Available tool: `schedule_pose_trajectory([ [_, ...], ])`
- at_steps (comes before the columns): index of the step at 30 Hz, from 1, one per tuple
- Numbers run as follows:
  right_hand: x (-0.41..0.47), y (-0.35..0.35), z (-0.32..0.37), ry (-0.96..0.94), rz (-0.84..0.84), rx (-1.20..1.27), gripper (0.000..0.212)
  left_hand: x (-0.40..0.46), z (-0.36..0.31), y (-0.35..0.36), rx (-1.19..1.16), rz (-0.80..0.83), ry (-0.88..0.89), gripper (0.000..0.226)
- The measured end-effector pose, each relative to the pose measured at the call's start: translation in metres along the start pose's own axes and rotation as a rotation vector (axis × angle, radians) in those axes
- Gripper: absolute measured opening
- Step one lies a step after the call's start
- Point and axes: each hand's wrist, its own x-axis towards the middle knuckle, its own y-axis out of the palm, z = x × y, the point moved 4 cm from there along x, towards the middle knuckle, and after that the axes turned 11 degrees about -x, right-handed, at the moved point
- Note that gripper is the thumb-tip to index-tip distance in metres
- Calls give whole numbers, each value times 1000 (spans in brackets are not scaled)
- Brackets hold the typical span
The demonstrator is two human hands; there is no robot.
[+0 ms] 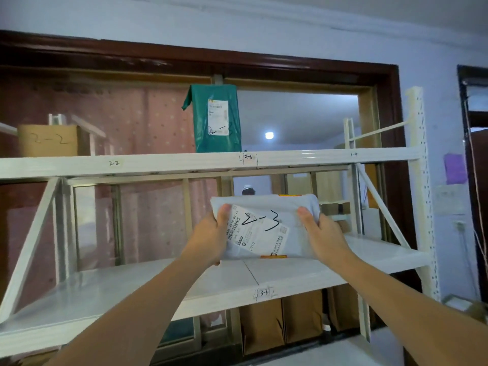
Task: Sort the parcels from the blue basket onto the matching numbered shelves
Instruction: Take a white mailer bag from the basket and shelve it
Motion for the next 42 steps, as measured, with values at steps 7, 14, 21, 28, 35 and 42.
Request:
schedule_pose_trajectory([
  [7,124,-25,43,-181,-142,-46,61,113,-69,-7,165,-156,296,83],
  [14,239,-49,80,-416,-130,-110,50,197,-138,-20,317,-316,575,75],
  [21,325,-62,73,-499,-15,-19,57,250,-160,3,340,-393,522,94],
  [28,378,-60,27,-505,89,-248,71,284,-150,58,369,-321,329,84],
  [35,400,-53,14,-489,223,-156,55,298,-137,68,104,-291,247,69],
  [42,414,-50,1,-490,401,41,43,293,-136,70,58,-126,225,28],
])
